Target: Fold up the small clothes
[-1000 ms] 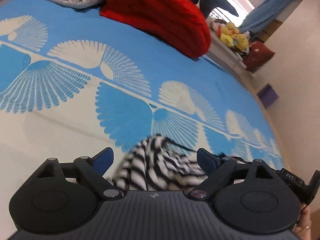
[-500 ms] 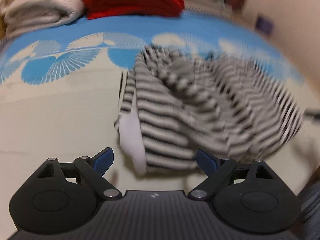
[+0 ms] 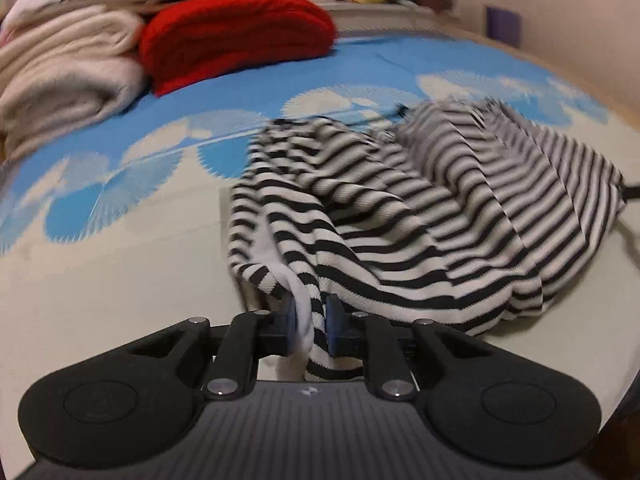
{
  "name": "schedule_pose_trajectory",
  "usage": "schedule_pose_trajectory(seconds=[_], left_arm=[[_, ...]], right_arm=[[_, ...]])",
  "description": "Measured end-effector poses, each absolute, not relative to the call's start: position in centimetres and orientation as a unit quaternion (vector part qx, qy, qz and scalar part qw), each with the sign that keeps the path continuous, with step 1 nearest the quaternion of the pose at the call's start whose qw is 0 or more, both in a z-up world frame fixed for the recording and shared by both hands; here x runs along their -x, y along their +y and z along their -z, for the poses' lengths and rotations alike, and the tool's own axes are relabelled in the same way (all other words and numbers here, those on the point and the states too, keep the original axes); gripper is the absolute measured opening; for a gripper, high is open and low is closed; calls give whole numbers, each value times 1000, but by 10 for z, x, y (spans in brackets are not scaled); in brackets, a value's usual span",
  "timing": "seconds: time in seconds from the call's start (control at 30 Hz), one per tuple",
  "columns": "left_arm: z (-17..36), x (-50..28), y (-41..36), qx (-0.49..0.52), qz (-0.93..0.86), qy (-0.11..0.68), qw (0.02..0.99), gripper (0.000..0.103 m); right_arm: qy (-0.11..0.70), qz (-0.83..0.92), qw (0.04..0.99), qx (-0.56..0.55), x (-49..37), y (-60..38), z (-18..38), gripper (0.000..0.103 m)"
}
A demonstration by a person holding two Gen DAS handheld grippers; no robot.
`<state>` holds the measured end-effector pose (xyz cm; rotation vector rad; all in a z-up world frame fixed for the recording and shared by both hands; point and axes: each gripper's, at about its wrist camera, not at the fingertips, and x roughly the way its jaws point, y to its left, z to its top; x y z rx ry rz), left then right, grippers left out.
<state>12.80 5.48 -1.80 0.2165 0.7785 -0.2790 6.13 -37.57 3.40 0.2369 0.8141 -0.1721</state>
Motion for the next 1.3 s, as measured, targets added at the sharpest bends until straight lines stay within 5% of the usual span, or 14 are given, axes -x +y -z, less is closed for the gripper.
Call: schedule_pose_trajectory(seconds=[0.1,0.3,0.37,0.43,0.47,0.67,0.7,0.73,0.8,1.0,1.03,1.1,1.3], left_arm=[[14,-127,81,-83,109,377,916,13],[12,-125,89,-84,112,363,921,14],[15,-127,85,-95,111,366,919,14],[17,-127,83,-101,112,373,916,15],[18,-127,81,-104,111,375,915,15],[25,-128,78,-122,105,382,910,25],[27,-128,78,-128,101,384,909,30],[29,-128,77,-134,97,385,908,31],[30,-127,76,-142,96,380,909,17],[8,-112,88,-105,85,335,932,9],[5,-109,91,-103,85,327,936,0],[6,-107,99,-145,28,315,938,0],[3,-120,157,-25,64,357,932,0]], right_arm=[[361,198,908,-76,-54,-398,-39,0],[361,151,899,-199,-48,-429,-37,3],[363,111,906,-185,-50,-410,-40,16],[367,84,915,-148,-54,-385,-40,56],[370,73,918,-124,-55,-374,-38,57],[443,74,892,-44,-90,-337,-12,55],[460,80,884,-39,-95,-335,-6,43],[470,79,878,-46,-100,-334,-2,17],[450,90,887,-45,-96,-327,-11,10],[376,147,915,-2,-75,-331,-33,7],[376,158,913,5,-77,-332,-31,7],[380,189,905,25,-80,-338,-26,7],[411,164,897,-8,-80,-352,-20,7]])
